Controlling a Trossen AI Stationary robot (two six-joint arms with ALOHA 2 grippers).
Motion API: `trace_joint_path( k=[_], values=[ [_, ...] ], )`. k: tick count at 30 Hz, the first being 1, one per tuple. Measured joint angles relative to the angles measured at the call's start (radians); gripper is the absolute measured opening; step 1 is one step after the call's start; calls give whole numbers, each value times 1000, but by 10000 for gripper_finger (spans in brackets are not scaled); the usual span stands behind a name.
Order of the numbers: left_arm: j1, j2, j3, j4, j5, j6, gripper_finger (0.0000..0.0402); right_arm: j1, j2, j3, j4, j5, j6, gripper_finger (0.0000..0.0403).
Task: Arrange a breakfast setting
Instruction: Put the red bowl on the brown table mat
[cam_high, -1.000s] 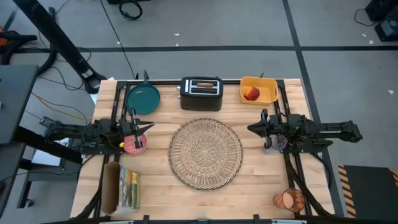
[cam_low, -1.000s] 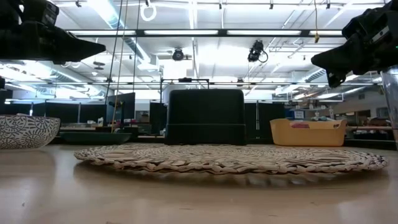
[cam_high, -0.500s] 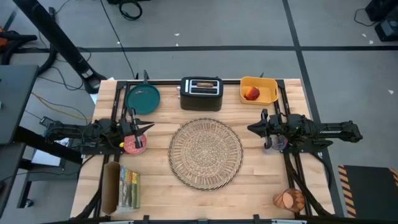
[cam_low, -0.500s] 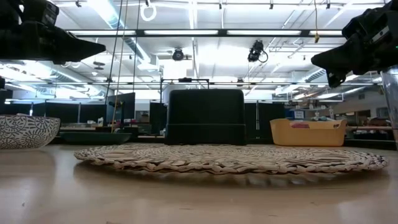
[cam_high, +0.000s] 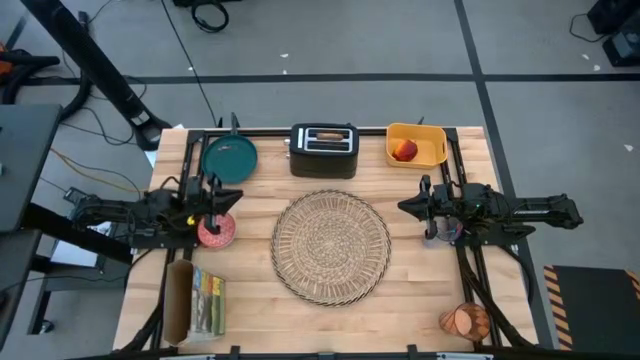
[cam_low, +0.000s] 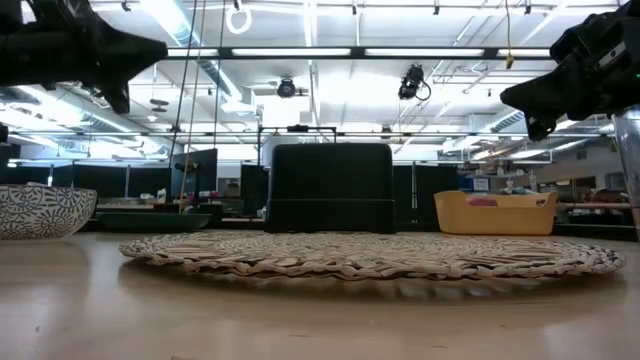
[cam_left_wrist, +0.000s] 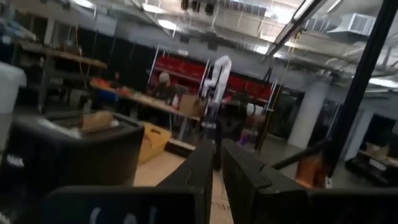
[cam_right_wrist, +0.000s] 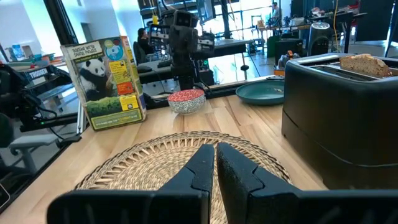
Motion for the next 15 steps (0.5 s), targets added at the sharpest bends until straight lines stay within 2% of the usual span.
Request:
trace_joint_path(
  k=[3, 7, 15],
  values=[
    [0, 0, 4, 14, -7, 34, 39, 0, 0, 0, 0, 0, 0, 30],
    [0, 42, 71, -70, -63, 22, 37, 0, 0, 0, 0, 0, 0, 30],
    [-2, 307, 223, -147, -107, 16, 7, 0, 0, 0, 0, 0, 0, 30]
  ],
)
